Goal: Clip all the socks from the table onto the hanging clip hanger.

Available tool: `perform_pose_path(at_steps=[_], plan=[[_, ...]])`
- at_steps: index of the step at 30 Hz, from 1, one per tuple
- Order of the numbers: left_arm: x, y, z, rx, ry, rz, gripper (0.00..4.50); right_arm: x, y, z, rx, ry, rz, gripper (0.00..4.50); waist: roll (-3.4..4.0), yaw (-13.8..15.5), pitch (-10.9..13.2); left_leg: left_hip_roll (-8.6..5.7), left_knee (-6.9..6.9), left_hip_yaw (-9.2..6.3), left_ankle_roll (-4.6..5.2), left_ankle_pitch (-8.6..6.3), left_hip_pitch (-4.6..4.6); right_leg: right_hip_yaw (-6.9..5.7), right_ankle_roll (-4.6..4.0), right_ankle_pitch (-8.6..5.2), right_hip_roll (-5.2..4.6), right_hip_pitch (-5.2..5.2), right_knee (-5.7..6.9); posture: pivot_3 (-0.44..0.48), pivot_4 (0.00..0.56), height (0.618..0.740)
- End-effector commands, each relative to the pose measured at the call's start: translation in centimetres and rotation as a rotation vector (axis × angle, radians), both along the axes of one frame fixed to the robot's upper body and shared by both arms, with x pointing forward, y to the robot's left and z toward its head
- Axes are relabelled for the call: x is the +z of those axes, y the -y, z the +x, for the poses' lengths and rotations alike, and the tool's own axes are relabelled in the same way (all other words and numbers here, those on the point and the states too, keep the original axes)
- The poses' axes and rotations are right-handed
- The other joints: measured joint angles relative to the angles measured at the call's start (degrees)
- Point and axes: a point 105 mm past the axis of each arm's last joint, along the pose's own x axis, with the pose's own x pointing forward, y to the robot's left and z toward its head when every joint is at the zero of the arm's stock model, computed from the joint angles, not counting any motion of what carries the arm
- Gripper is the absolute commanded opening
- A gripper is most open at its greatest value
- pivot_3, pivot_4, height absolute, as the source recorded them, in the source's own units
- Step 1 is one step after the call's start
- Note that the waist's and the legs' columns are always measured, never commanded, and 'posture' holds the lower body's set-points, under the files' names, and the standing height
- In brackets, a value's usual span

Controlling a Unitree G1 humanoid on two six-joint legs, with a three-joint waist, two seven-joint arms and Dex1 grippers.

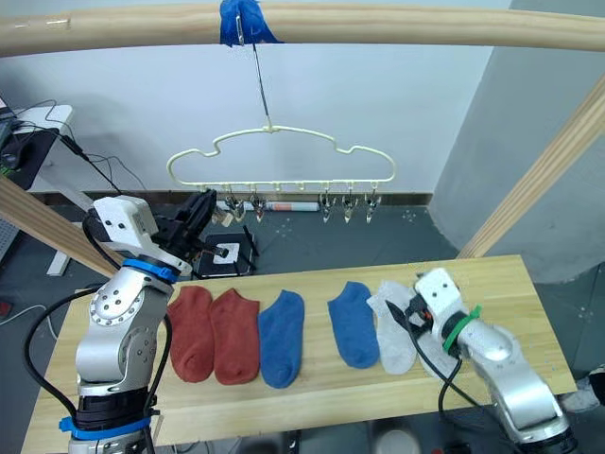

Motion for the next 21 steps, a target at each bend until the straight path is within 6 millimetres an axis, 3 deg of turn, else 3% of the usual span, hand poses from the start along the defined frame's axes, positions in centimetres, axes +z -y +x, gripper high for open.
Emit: perform_pose_path(at_steps=[1, 8, 11, 16, 19, 21], plan=[[1.2, 0.2, -0.7, -0.011, 0.042, 0.007, 0.02, 0.2, 1.0, 0.6, -0.081, 0.076, -0.014, 4.50, 0.03, -0.1, 0.2, 0.00, 0.01, 0.01, 0.00, 0.00, 0.00, 0.01, 0.00, 0.00, 0.00, -0.03, 0.04, -0.216, 0.304, 0.740], [1.2, 0.2, -0.9, -0.014, 0.031, 0.015, 0.02, -3.2, 3.7, 1.4, -0.296, 0.016, 0.074, 4.50, 0.09, 0.2, 0.4, 0.00, -0.01, 0.00, 0.00, 0.00, -0.02, 0.02, 0.00, 0.00, 0.01, -0.08, 0.09, -0.191, 0.315, 0.740], [1.1, 0.1, -1.0, -0.014, 0.026, 0.019, 0.02, -5.5, 4.6, 1.3, -0.371, -0.089, 0.125, 4.50, 0.16, 0.1, 0.7, 0.00, 0.00, 0.02, 0.00, 0.00, -0.03, 0.05, 0.00, 0.00, 0.00, -0.08, 0.10, -0.188, 0.317, 0.740], [1.1, 0.0, -1.1, -0.014, 0.022, 0.025, 0.02, -7.3, 4.7, 1.1, -0.432, -0.195, 0.203, 4.50, 0.17, 0.1, 0.7, 0.04, 0.00, -0.01, 0.00, 0.00, -0.01, 0.03, -0.01, 0.01, 0.04, -0.09, 0.15, -0.182, 0.317, 0.740], [1.2, 0.0, -1.2, -0.015, 0.019, 0.026, 0.00, -8.0, 4.5, 0.7, -0.451, -0.246, 0.244, 3.90, 0.15, 0.1, 0.7, 0.03, 0.02, 0.00, 0.00, 0.00, 0.00, 0.05, -0.01, 0.01, 0.03, -0.08, 0.16, -0.178, 0.317, 0.740], [1.2, -0.1, -1.3, -0.018, 0.017, 0.026, 0.00, -8.3, 4.5, 0.4, -0.463, -0.267, 0.261, 3.18, 0.14, 0.2, 0.7, 0.02, 0.02, -0.01, 0.00, 0.00, 0.00, 0.04, -0.01, 0.01, 0.03, -0.07, 0.16, -0.178, 0.317, 0.740]])
